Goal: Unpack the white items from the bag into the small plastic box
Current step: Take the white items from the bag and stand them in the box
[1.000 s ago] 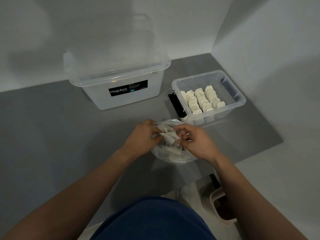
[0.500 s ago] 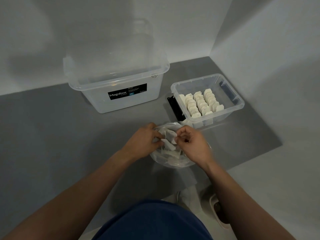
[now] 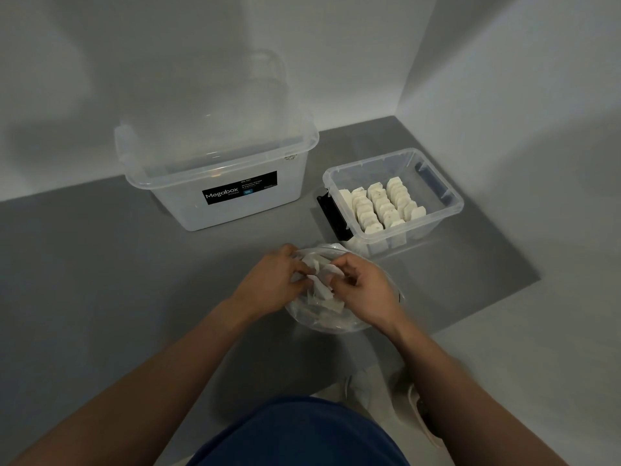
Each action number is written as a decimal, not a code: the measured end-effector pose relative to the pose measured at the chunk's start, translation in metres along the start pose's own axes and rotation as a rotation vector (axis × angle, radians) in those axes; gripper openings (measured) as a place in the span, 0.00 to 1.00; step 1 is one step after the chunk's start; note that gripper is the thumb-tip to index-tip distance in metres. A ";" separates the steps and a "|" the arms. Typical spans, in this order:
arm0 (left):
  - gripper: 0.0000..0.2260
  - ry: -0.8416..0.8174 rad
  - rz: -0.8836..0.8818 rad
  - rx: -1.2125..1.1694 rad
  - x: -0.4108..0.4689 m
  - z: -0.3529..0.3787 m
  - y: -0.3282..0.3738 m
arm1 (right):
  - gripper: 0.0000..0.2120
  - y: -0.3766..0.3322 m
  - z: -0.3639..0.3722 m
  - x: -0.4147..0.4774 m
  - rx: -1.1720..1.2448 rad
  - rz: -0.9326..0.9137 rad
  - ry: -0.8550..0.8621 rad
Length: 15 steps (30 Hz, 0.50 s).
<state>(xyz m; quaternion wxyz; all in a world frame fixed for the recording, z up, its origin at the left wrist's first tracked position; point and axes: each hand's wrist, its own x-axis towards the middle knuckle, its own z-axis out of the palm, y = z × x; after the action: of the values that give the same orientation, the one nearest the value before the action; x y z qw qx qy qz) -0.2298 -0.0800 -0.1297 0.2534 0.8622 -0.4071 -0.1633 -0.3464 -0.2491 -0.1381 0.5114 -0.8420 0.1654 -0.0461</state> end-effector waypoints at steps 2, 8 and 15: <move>0.09 0.015 -0.009 0.005 0.000 0.000 -0.002 | 0.02 -0.001 -0.002 0.001 0.010 0.035 0.030; 0.09 0.026 -0.031 0.037 -0.001 0.002 -0.004 | 0.07 -0.016 -0.025 0.000 0.013 -0.017 0.063; 0.07 0.122 -0.086 0.048 0.002 0.005 0.000 | 0.04 -0.064 -0.093 0.031 -0.152 -0.180 0.258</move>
<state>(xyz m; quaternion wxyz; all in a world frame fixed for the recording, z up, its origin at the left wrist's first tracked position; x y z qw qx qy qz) -0.2310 -0.0827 -0.1344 0.2499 0.8930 -0.3574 -0.1114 -0.3250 -0.3111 -0.0410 0.4146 -0.8767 0.1568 -0.1869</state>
